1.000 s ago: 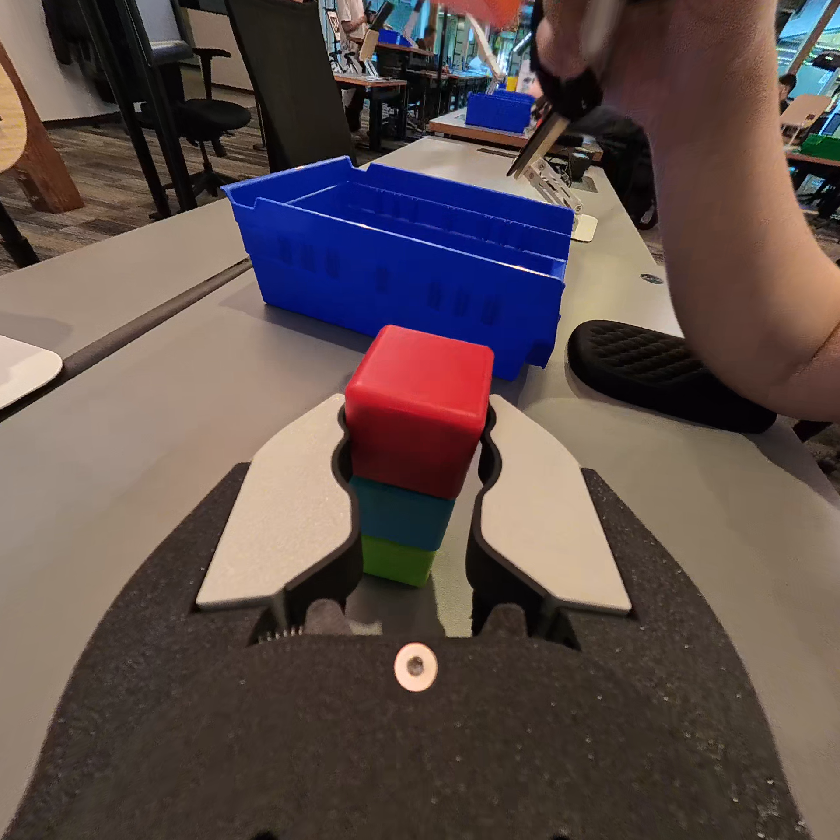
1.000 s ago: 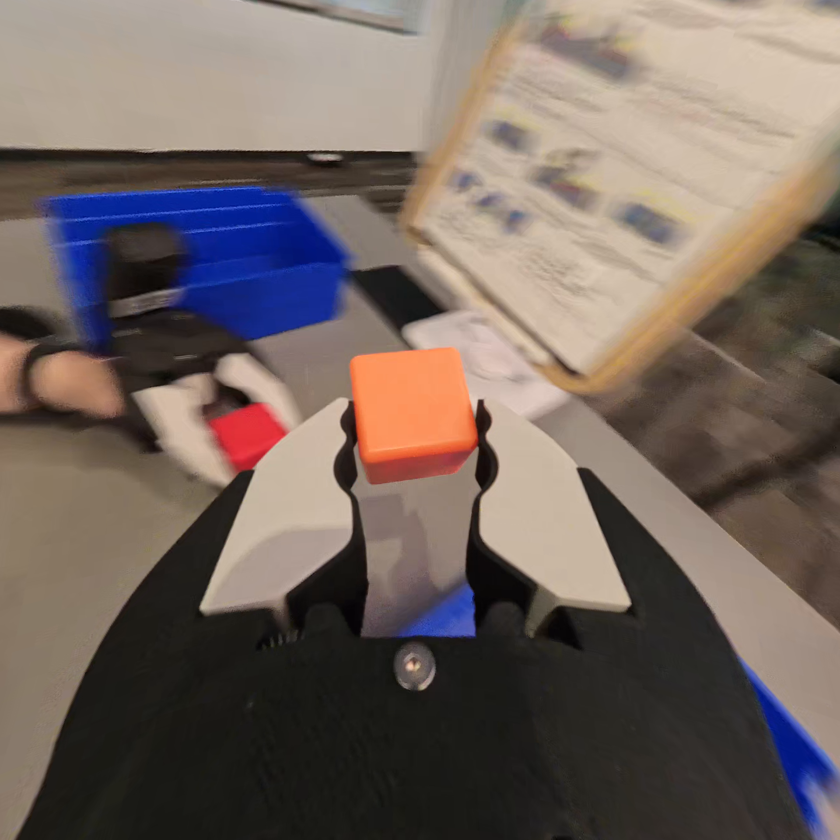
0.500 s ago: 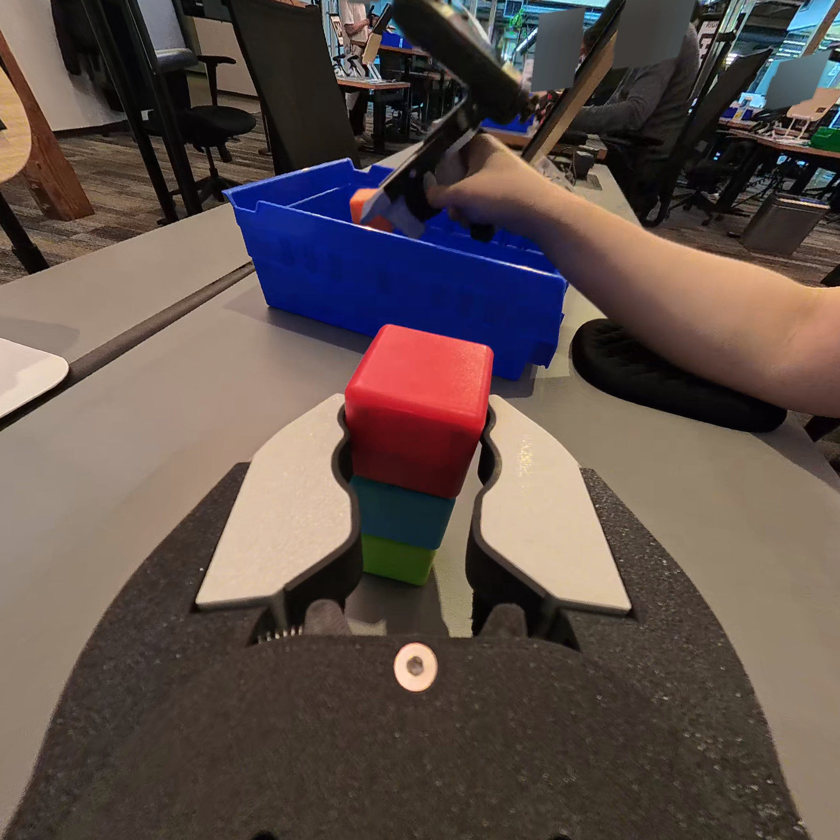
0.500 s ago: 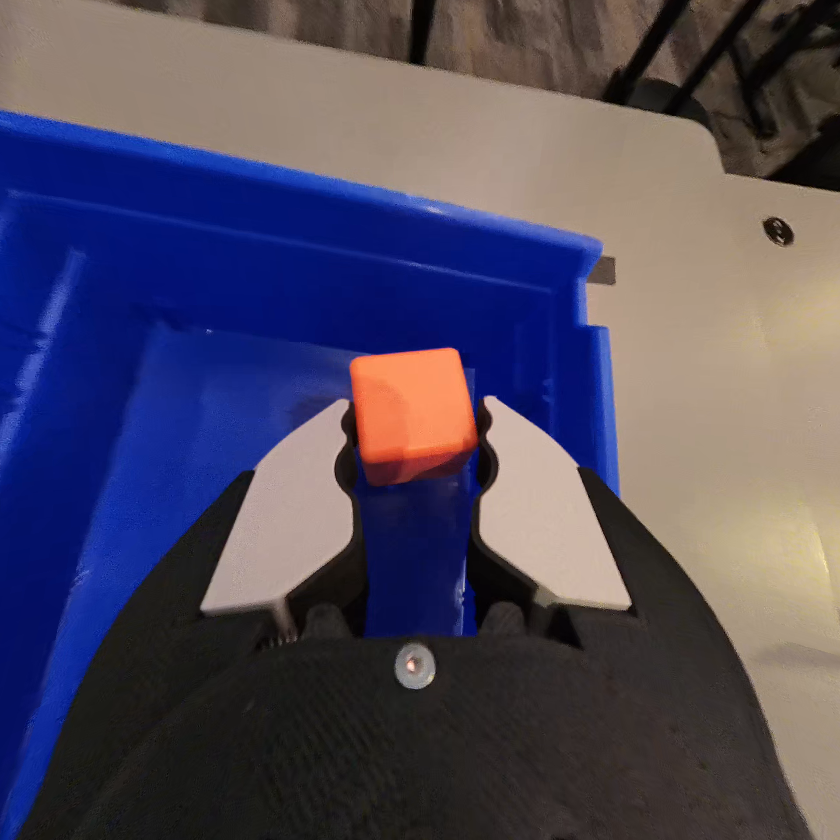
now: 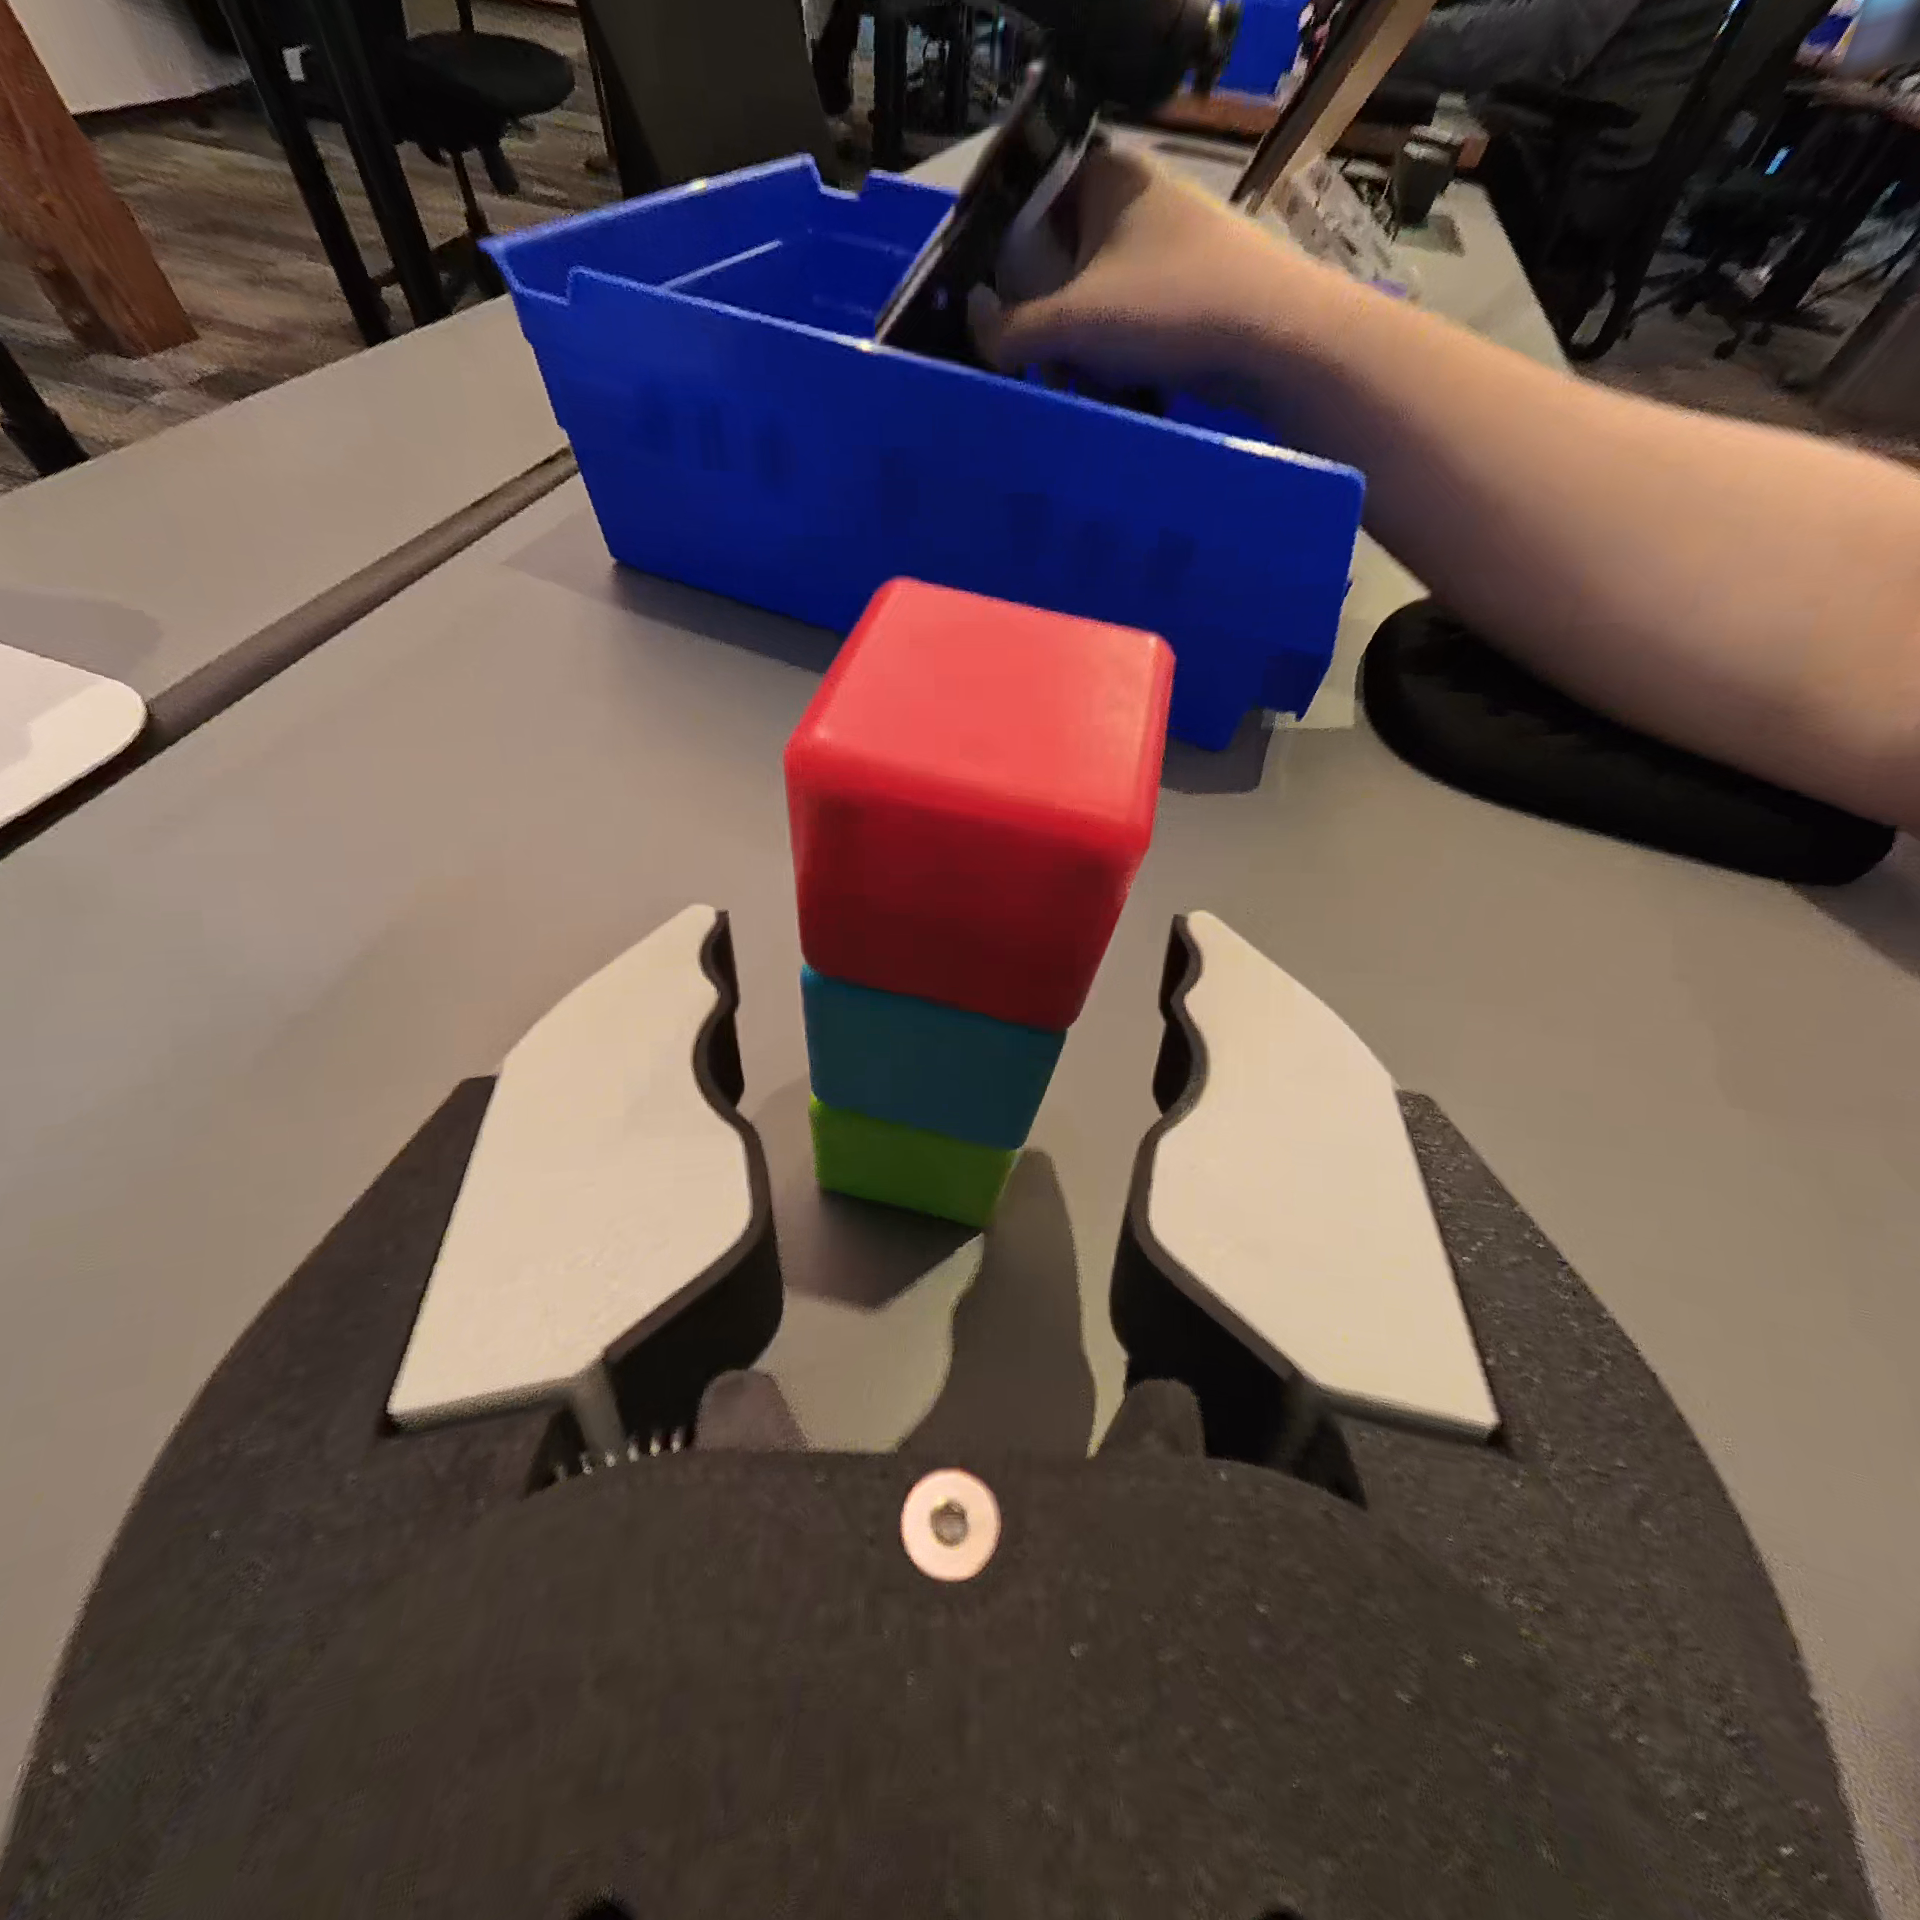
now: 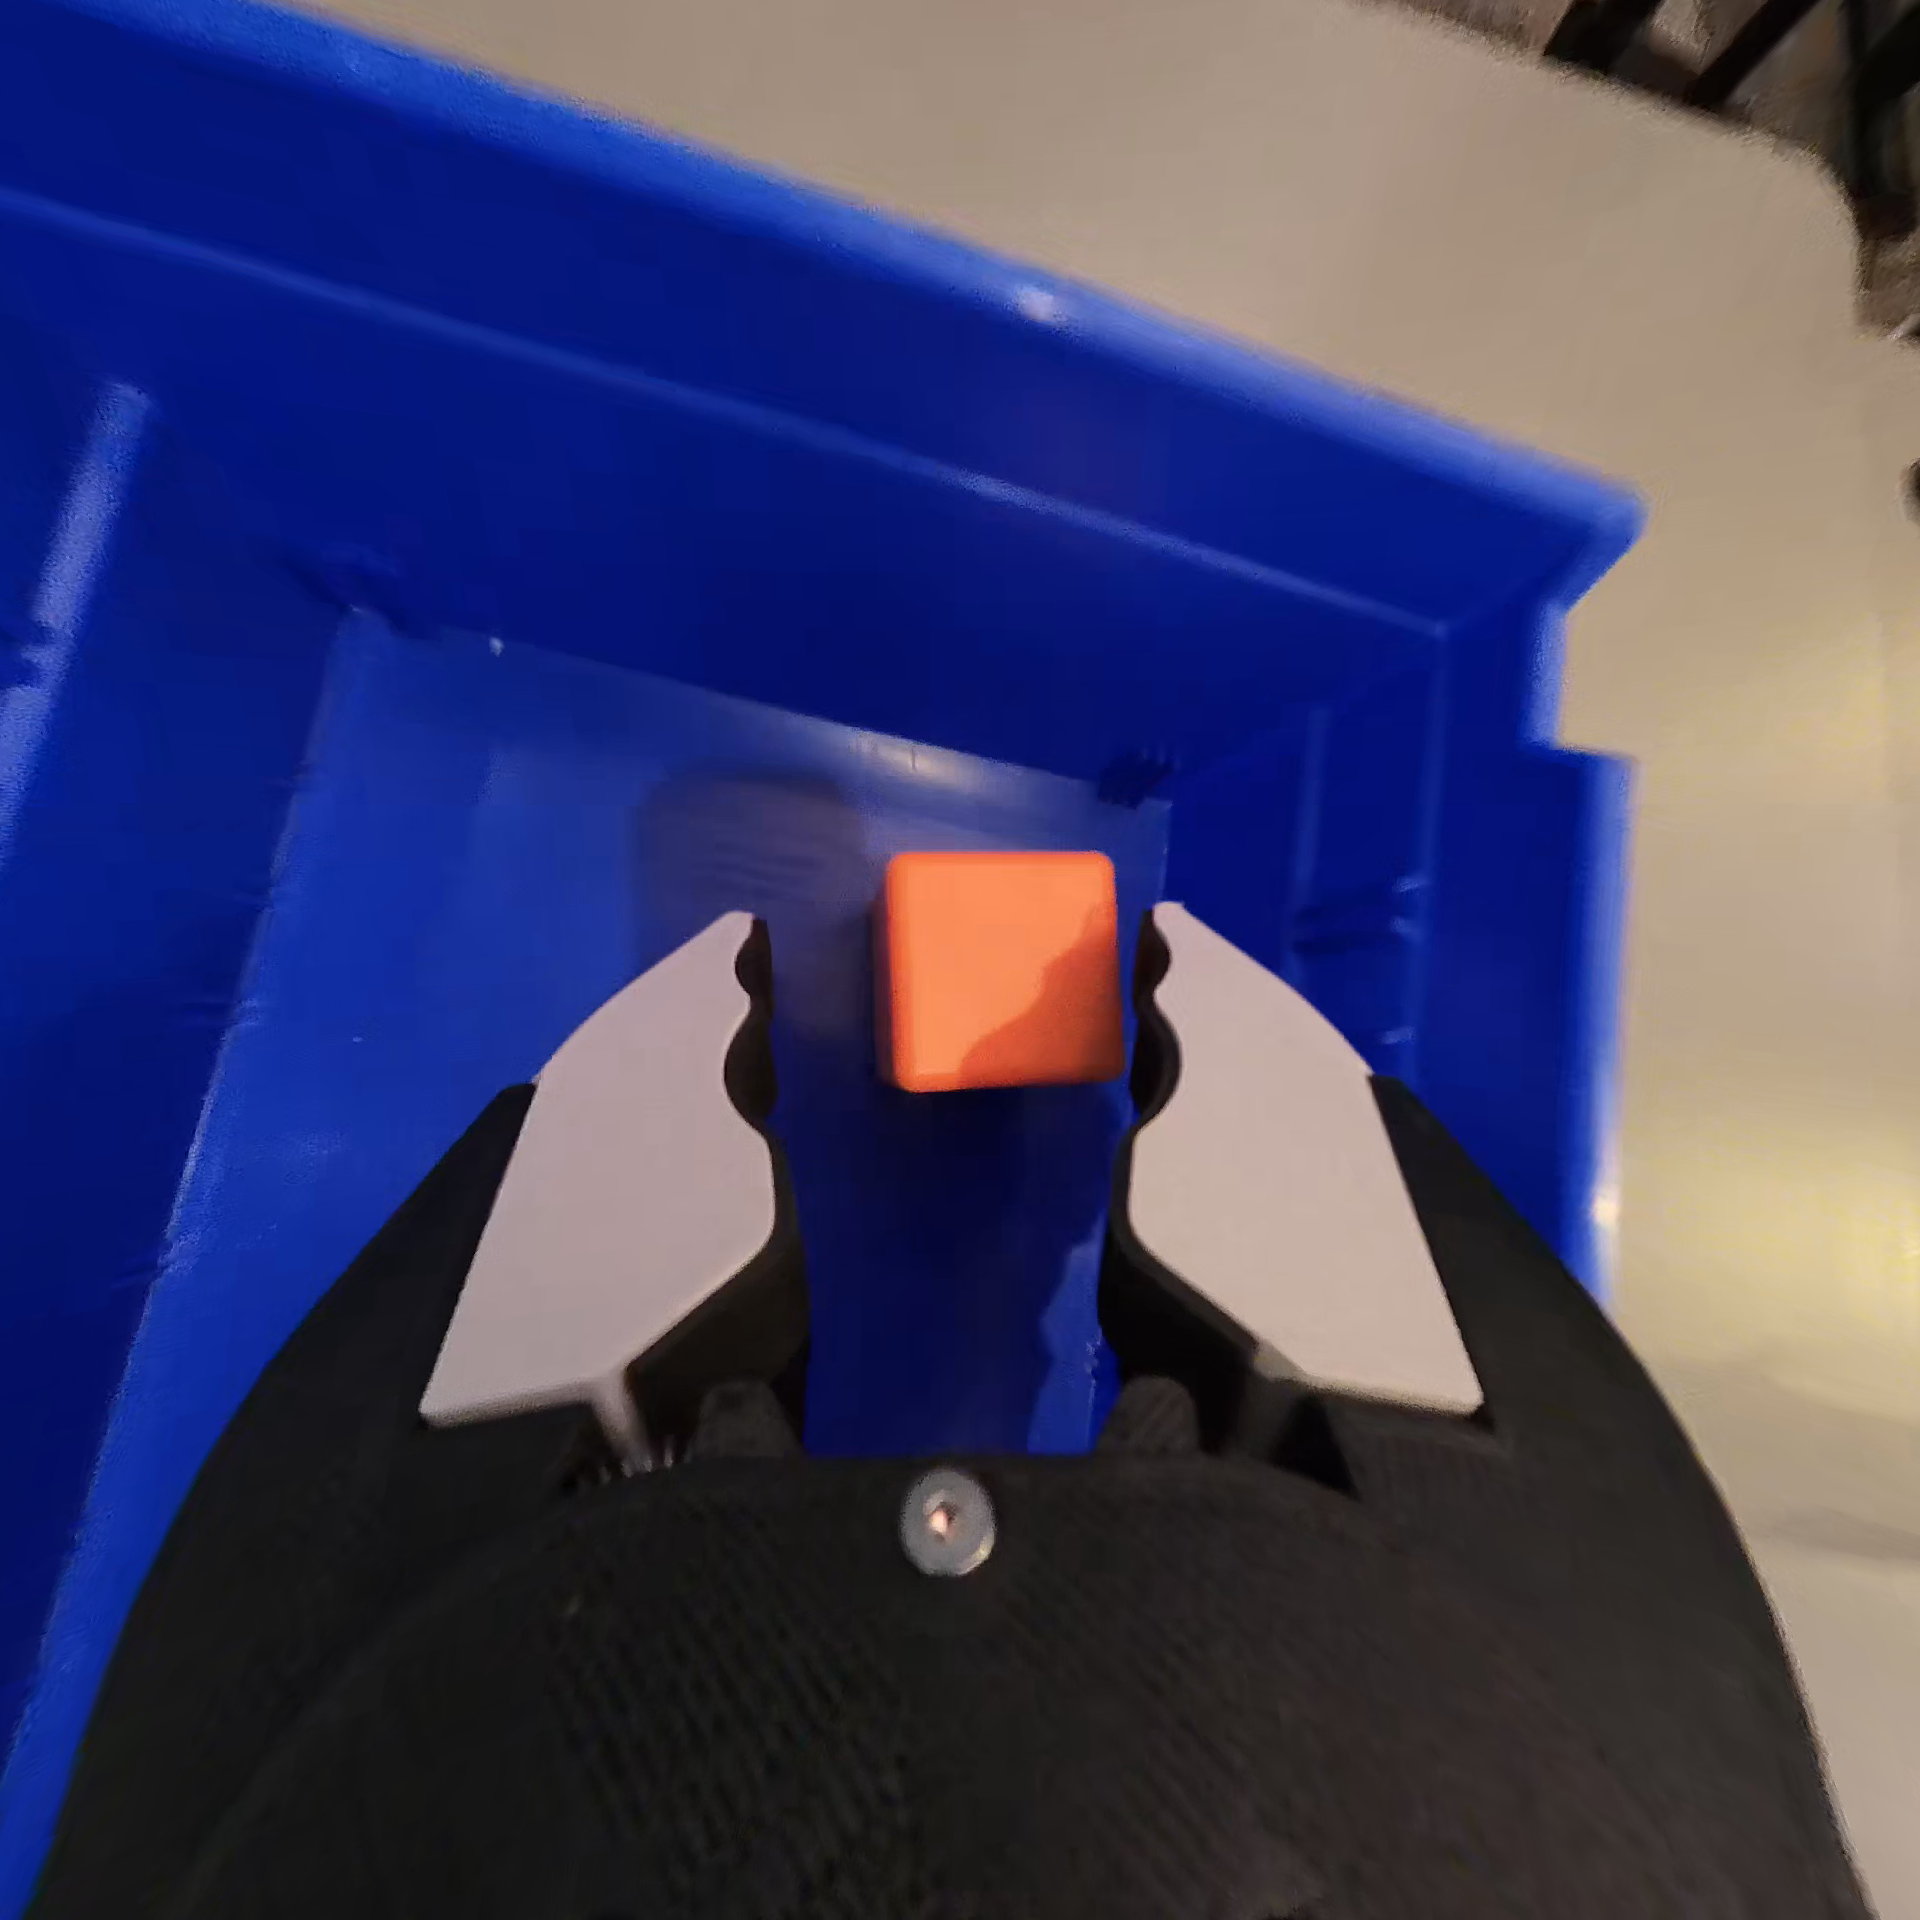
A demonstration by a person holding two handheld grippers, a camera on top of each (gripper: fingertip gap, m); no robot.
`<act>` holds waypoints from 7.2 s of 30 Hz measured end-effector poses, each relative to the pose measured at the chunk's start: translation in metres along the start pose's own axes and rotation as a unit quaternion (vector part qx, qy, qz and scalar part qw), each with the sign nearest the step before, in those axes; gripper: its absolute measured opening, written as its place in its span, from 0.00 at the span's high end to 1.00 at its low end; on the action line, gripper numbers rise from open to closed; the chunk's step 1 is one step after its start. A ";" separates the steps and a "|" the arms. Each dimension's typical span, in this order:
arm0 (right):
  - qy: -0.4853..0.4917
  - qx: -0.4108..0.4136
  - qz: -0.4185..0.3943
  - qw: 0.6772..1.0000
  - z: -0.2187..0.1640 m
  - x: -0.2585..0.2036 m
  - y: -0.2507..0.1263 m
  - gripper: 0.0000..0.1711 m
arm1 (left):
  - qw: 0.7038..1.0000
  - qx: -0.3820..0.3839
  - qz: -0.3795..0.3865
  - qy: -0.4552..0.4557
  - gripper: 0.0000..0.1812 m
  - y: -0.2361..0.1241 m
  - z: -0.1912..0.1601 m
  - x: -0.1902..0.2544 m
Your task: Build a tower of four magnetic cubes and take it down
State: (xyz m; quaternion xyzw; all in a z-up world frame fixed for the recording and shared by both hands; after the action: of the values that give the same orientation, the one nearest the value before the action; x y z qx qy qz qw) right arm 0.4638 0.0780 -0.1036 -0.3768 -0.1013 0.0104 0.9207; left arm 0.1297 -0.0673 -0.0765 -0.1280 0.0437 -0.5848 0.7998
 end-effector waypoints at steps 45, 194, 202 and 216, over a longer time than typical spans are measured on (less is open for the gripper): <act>-0.301 0.167 0.625 0.701 0.015 -0.296 -0.180 0.71 | 0.998 -0.035 -0.043 0.029 0.72 0.010 -0.014 0.003; 0.063 -0.080 0.740 0.665 0.035 -0.302 -0.207 0.70 | 0.981 0.033 0.084 0.169 0.70 -0.033 0.083 0.030; 0.012 -0.049 0.677 0.734 0.042 -0.258 -0.200 0.72 | 0.990 -0.020 0.061 0.126 0.63 -0.023 0.066 0.031; -0.149 -0.251 0.157 0.944 -0.063 -0.011 -0.110 0.72 | 0.984 -0.068 0.055 0.152 0.68 -0.020 0.057 0.038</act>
State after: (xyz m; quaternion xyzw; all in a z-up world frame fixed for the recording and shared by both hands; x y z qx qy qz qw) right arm 0.4591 -0.0458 -0.0729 -0.6006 -0.1768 0.1850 0.7575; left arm 0.1358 -0.1003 -0.0133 -0.0890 0.2118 -0.5486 0.8039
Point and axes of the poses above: each gripper's, where its closed fingertips meet, y out along the fingers, z out of its top, x = y × z across the jaws, the point moved 3 cm from there along -y, back along the fingers, and after that the axes turned 5 degrees about x, right-handed, at the moved point
